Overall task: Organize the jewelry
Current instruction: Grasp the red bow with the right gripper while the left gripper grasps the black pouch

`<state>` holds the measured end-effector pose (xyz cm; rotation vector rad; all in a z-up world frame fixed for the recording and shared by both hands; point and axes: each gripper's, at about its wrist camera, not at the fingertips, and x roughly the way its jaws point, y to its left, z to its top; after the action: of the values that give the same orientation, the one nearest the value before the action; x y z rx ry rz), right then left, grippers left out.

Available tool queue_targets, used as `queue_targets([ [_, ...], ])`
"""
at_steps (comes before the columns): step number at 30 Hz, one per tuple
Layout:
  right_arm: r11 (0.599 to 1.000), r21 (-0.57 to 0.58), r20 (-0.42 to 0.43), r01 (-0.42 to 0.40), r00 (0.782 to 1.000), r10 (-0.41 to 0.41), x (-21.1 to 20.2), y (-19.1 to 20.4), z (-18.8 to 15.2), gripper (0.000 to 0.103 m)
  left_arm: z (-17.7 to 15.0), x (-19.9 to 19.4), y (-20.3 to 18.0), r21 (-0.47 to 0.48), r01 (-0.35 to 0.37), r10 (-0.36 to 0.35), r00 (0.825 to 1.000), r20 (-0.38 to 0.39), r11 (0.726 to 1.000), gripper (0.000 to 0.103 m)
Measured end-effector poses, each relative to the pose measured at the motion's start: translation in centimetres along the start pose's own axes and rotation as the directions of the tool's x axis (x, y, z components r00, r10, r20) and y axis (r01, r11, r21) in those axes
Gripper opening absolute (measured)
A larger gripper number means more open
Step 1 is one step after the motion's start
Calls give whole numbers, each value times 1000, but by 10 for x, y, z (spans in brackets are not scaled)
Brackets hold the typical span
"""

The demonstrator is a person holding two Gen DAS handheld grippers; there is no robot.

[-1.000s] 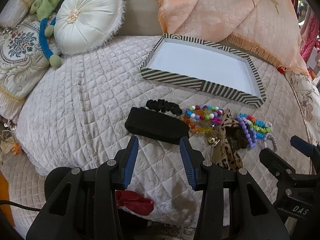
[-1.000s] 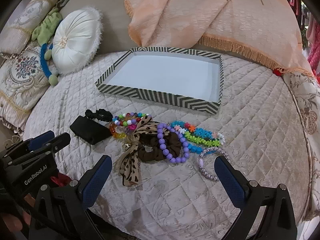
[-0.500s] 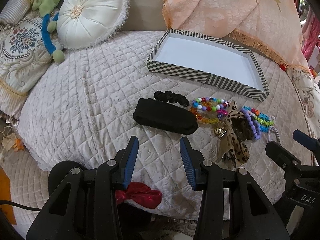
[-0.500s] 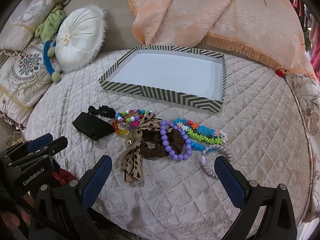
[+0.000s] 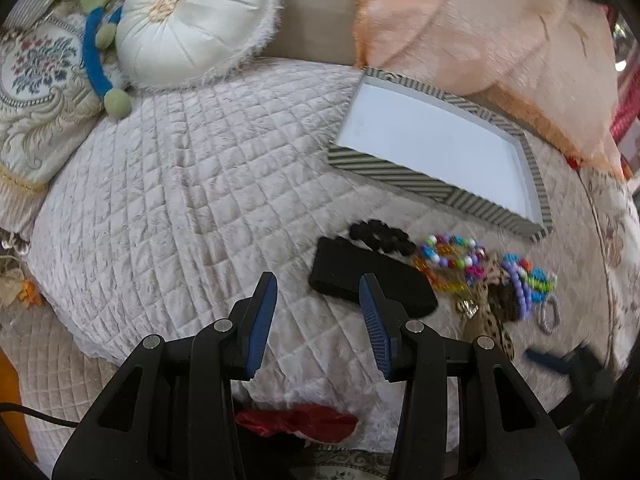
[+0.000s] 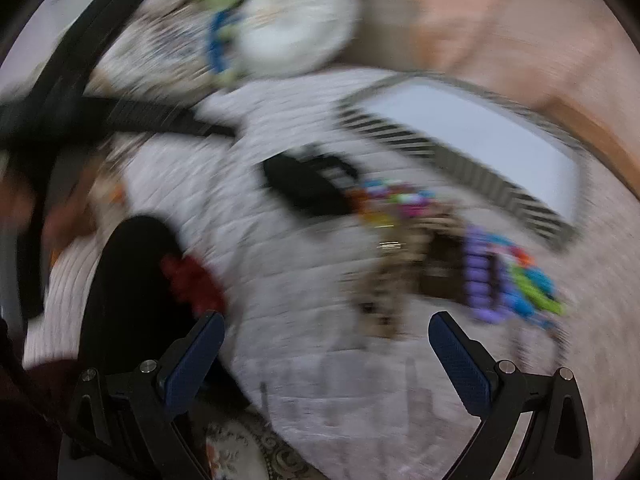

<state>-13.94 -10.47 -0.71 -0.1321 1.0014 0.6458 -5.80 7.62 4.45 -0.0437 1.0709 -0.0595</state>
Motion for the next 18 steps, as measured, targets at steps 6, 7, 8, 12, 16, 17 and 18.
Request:
queue_targets([
  [6, 977, -150, -46, -152, 988, 147, 38, 40, 6, 84, 8, 4, 19, -28, -25, 25, 1000, -2, 999, 42],
  [7, 971, -168, -60, -172, 985, 164, 45, 46, 7, 82, 7, 6, 21, -29, -28, 28, 1000, -5, 999, 42],
  [8, 966, -187, -75, -178, 983, 166, 53, 50, 8, 81, 8, 8, 24, -29, -30, 29, 999, -13, 999, 42],
  [12, 947, -231, -98, -224, 973, 207, 69, 64, 8, 74, 9, 17, 30, -29, -45, 44, 999, -32, 999, 42],
  [16, 945, -201, -99, -257, 965, 241, 90, 65, 12, 61, 12, 23, 31, -26, -46, 44, 998, -42, 999, 42],
  [17, 944, -195, -91, -267, 963, 254, 95, 64, 14, 54, 13, 25, 31, -26, -45, 44, 998, -43, 999, 42],
  [18, 935, -182, -85, -304, 952, 293, 99, 63, 16, 38, 13, 26, 30, -25, -44, 43, 998, -45, 999, 42],
])
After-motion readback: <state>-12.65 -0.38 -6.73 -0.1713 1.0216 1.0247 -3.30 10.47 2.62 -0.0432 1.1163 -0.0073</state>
